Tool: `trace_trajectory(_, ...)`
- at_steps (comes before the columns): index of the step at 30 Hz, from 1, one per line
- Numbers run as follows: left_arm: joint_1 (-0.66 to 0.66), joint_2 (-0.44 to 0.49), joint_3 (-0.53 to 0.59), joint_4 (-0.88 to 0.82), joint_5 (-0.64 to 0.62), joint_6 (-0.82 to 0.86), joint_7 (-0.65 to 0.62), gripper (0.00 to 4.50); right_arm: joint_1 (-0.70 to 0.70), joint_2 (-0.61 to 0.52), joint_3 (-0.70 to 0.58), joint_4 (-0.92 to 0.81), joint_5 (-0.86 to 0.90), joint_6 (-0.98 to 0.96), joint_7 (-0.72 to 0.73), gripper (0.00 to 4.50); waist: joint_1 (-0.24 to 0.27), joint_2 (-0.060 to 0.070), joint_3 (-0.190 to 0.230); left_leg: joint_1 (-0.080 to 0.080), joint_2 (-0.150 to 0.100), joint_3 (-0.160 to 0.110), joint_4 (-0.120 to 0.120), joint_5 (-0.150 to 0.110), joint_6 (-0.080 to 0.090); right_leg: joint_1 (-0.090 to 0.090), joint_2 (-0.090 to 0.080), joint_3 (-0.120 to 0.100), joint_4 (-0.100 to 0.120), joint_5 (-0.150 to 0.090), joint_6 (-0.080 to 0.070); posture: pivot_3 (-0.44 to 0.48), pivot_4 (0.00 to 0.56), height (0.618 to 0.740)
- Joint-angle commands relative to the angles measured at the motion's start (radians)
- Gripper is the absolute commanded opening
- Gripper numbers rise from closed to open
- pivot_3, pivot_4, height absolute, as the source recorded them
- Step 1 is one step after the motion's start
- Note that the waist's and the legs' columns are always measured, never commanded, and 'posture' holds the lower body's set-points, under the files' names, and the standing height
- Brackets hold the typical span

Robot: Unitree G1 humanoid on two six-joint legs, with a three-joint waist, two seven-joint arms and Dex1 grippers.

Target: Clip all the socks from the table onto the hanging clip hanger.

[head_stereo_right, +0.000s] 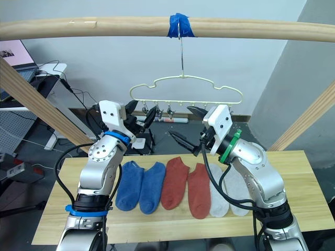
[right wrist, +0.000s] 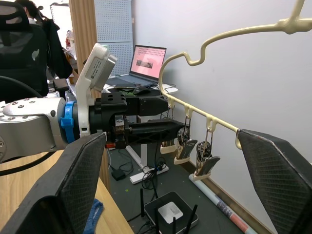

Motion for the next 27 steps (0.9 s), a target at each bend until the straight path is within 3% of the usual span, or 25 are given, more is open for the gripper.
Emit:
trace_trajectory(1, -0.005, -0.002, 0.016, -0.013, 0.008, -0.012, 0.018, 3.43, 0.002, -0.002, -0.013, -0.045, 0.004, -0.018, 0.003, 4.5, 0.0, 0.0, 0.0, 0.0, 0.0, 0.0, 0.0, 0.0, 0.0, 0.0, 0.0, 0.0, 0.0, 0.0, 0.0, -0.128, 0.215, 0.74)
trace_trajectory(9, -0.002, -0.002, 0.01, -0.009, 0.012, -0.014, 0.026, 3.43, 0.002, -0.004, -0.012, -0.044, 0.002, -0.017, 0.003, 4.5, 0.0, 0.0, 0.0, 0.0, 0.0, 0.0, 0.001, 0.0, 0.0, 0.0, 0.0, 0.0, 0.0, 0.0, 0.0, -0.13, 0.216, 0.74)
trace_trajectory(13, -0.001, -0.005, 0.01, -0.01, 0.01, -0.015, 0.021, 2.61, 0.003, -0.005, -0.013, -0.046, 0.002, -0.014, 0.0, 4.5, 0.0, 0.0, 0.0, 0.0, 0.0, 0.0, 0.001, 0.0, 0.0, 0.0, 0.0, 0.0, 0.0, 0.0, 0.0, -0.131, 0.218, 0.74)
trace_trajectory(19, 0.003, -0.01, 0.01, -0.015, 0.004, -0.009, 0.016, 0.76, 0.005, -0.004, -0.013, -0.047, 0.003, -0.011, -0.003, 4.5, 0.0, 0.0, 0.0, 0.0, 0.0, 0.0, 0.001, 0.0, 0.0, 0.0, 0.0, 0.0, 0.0, 0.0, 0.0, -0.129, 0.22, 0.74)
trace_trajectory(24, 0.005, -0.017, 0.01, -0.025, 0.005, -0.003, 0.017, 0.1, 0.027, -0.012, -0.016, -0.055, 0.001, -0.005, -0.008, 4.5, 0.0, 0.0, 0.0, 0.0, 0.0, 0.0, 0.002, 0.0, 0.0, 0.0, 0.0, 0.0, 0.001, 0.0, 0.0, -0.128, 0.229, 0.74)
trace_trajectory(27, 0.009, -0.005, 0.004, -0.046, 0.011, 0.015, 0.008, 0.03, 0.091, -0.059, -0.019, -0.074, -0.018, 0.002, 0.004, 4.5, 0.0, 0.0, 0.0, 0.0, 0.0, 0.0, 0.002, 0.0, 0.001, 0.0, 0.0, 0.0, 0.001, 0.0, 0.0, -0.126, 0.237, 0.74)
